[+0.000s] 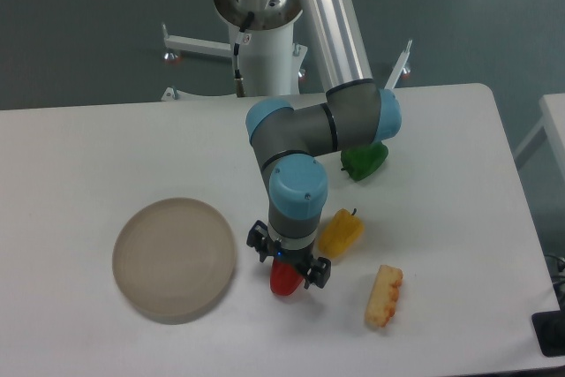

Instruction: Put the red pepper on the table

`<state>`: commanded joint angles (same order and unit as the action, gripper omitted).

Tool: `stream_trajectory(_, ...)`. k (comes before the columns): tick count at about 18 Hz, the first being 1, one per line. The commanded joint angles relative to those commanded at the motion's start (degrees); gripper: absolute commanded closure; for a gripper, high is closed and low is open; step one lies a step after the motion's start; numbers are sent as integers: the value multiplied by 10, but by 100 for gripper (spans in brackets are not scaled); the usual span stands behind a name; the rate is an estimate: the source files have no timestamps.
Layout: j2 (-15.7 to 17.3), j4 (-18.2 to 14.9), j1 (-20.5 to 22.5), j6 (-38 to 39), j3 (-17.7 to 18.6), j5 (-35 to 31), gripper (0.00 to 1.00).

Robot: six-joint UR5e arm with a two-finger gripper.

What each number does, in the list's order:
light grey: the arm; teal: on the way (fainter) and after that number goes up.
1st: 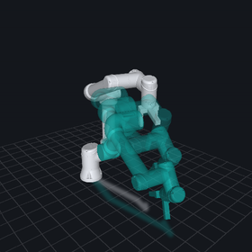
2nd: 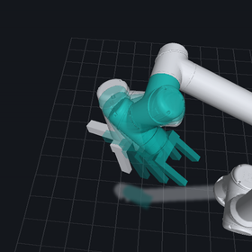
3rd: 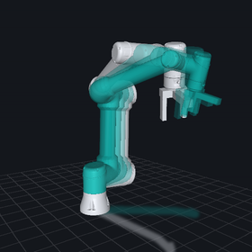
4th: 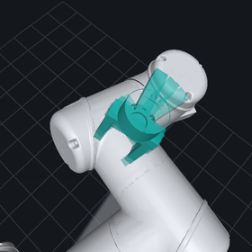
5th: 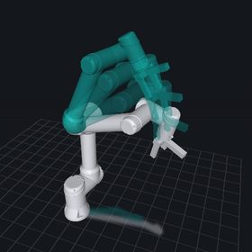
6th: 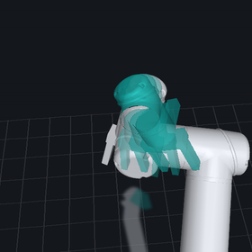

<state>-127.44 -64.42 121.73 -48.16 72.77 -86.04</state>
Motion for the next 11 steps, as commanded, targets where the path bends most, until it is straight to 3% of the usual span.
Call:
stream_trajectory(6, 37, -74, 61, -104, -15, 0, 0)
stream_trajectory(11, 37, -74, 105, -206, -22, -17, 0)
